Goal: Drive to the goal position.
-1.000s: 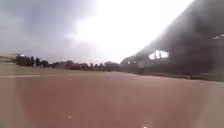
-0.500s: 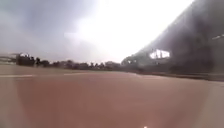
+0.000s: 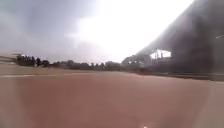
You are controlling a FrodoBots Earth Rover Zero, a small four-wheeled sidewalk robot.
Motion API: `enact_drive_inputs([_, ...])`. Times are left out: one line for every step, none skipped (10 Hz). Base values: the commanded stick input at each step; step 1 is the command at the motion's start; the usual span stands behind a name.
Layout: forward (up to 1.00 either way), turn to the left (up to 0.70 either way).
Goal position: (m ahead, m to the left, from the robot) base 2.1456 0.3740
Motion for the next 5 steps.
enact_drive_inputs([0.7, 0.0])
enact_drive_inputs([0.7, 0.0])
enact_drive_inputs([0.7, 0.0])
enact_drive_inputs([0.7, 0.0])
enact_drive_inputs([0.7, 0.0])
